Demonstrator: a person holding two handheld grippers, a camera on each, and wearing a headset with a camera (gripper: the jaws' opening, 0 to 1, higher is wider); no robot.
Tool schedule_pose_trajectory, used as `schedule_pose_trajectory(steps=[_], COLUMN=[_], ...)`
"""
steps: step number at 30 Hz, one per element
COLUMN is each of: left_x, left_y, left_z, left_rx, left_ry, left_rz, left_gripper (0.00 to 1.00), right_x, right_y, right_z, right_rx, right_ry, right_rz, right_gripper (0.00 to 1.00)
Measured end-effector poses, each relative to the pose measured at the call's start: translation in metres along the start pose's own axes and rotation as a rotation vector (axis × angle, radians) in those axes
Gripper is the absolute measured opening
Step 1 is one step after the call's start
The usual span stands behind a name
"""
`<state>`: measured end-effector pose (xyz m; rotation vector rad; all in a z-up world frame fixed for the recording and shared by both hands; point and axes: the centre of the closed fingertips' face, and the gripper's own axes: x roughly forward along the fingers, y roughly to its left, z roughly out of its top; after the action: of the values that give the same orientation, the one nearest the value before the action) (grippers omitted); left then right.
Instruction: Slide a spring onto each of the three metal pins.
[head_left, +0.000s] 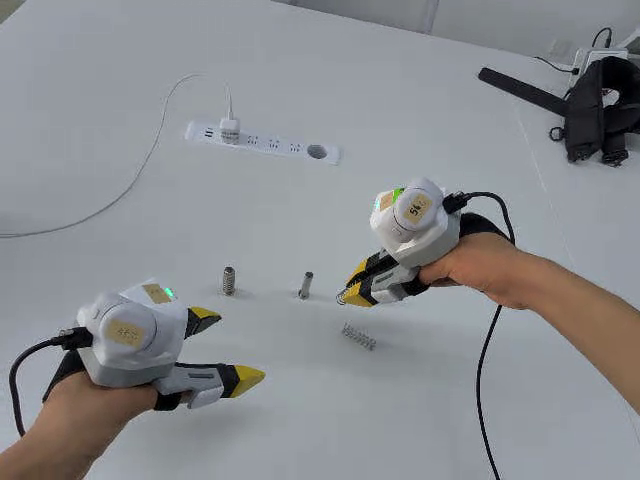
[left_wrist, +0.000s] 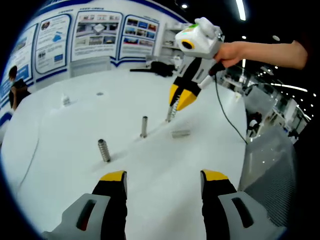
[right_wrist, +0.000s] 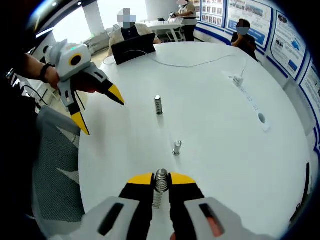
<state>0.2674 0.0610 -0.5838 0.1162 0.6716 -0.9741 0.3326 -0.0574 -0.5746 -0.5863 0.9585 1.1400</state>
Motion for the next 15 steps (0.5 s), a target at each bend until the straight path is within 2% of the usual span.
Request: schedule_pose_trajectory(steps=[6,15], left_x=[-0.001,-0.004], left_y=[0.001,0.004], left_z=[-0.002,-0.002], left_rx=[-0.014,-0.024], left_ry=[0.0,-0.002], left_rz=[0.003,0.012], left_gripper=[0.61,0.62], right_x=[0.005,0.007], right_y=[-0.005,-0.02], right_z=[0.005,0.017], right_rx=[-0.007,-0.022], right_ry=[0.005,0.008], right_rz=[0.006,0.002], right_gripper=[0.13,0.13])
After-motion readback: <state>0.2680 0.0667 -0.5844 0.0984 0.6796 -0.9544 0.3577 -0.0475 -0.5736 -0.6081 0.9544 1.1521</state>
